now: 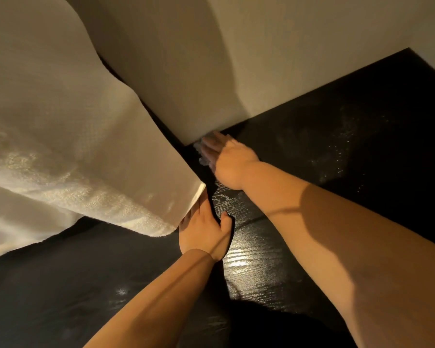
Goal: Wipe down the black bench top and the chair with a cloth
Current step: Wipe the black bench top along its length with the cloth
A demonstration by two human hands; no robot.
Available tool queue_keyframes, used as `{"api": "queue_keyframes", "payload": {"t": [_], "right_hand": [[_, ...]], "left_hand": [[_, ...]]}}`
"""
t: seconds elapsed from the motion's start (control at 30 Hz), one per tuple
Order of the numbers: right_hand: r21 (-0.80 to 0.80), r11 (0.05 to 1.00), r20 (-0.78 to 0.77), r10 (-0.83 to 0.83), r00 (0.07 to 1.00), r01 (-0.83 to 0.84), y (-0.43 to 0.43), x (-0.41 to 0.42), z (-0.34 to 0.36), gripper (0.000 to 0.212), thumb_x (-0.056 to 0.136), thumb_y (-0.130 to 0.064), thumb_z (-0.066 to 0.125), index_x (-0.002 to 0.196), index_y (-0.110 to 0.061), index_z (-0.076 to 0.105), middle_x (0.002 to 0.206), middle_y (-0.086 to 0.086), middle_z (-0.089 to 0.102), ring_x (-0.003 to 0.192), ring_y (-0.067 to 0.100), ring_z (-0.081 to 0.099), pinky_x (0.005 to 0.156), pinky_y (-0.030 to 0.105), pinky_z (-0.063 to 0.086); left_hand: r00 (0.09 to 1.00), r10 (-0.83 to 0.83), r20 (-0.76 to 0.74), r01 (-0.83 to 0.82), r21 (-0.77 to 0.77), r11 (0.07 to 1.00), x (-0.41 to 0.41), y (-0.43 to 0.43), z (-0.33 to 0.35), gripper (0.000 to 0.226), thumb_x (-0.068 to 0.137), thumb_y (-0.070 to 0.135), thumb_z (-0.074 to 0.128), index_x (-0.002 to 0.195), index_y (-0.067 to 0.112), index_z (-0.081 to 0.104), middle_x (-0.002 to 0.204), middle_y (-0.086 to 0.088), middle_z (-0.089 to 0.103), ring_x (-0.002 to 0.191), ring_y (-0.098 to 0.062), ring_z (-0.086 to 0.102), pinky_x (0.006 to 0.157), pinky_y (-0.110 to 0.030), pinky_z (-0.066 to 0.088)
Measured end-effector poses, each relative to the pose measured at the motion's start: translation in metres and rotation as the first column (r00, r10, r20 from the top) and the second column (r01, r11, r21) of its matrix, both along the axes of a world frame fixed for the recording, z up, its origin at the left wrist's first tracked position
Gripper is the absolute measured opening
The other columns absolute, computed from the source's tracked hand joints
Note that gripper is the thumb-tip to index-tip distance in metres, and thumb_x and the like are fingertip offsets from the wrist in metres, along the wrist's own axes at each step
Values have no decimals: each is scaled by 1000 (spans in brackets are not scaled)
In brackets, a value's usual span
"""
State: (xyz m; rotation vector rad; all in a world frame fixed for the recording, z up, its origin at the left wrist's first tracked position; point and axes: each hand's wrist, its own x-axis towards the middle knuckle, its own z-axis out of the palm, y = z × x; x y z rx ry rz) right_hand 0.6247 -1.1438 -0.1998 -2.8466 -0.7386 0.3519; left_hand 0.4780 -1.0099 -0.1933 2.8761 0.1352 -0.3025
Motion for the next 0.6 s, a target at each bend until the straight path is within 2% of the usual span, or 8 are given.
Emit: {"api": "queue_keyframes", "payload": {"t": [0.13,0.23,0.3,0.37,0.47,0.53,0.6], "right_hand": [[41,942,-28,-332,943,333,-66,-6,-5,63,109,-29,32,167,-19,8,175,3,0,160,28,-7,129,43,-2],[-5,892,-58,-451,891,452,-78,-7,-3,66,109,-28,31,167,-18,2,174,2,-9,159,31,-13,129,45,-5],[19,909,-44,-416,909,417,-53,-17,-2,67,107,-29,34,167,-16,6,175,3,-8,159,32,-13,128,45,-6],[95,958,-3,-272,962,271,-28,-40,-9,64,106,-27,38,165,-15,18,175,3,3,160,29,-8,127,42,-6],[156,978,33,-147,989,140,-37,-72,-17,60,103,-24,46,161,-15,33,172,4,22,160,30,8,128,44,4],[156,965,70,-223,972,210,-68,-78,-18,62,104,-24,45,163,-16,30,172,5,22,160,32,10,129,47,9],[98,934,60,-350,935,343,-102,-81,-15,61,107,-27,38,165,-17,20,174,5,13,160,31,3,129,45,4]], "left_hand": [[1000,1,24,-1,-28,1000,-1,1,1,78,96,51,47,165,32,16,165,0,38,150,-25,35,124,-43,26],[1000,5,18,-5,-15,1000,0,1,-2,77,97,52,46,165,30,18,166,-2,38,151,-25,33,125,-42,22],[1000,7,16,-7,-23,1000,0,1,-1,78,97,52,46,166,30,17,167,-2,36,152,-25,32,126,-42,21],[1000,8,13,-8,-21,1000,0,0,0,77,97,51,47,166,29,18,167,-2,37,153,-25,32,126,-42,21],[1000,-1,16,2,-14,1000,-2,-1,1,72,98,49,48,163,26,26,164,-4,41,151,-27,35,124,-43,23],[1000,-5,20,5,-25,1000,-2,0,2,71,98,49,48,162,26,26,162,-5,43,148,-29,38,122,-45,27],[1000,-8,21,9,-23,1000,-1,1,-1,72,98,50,47,163,27,24,163,-5,42,147,-30,39,122,-46,28]]}}
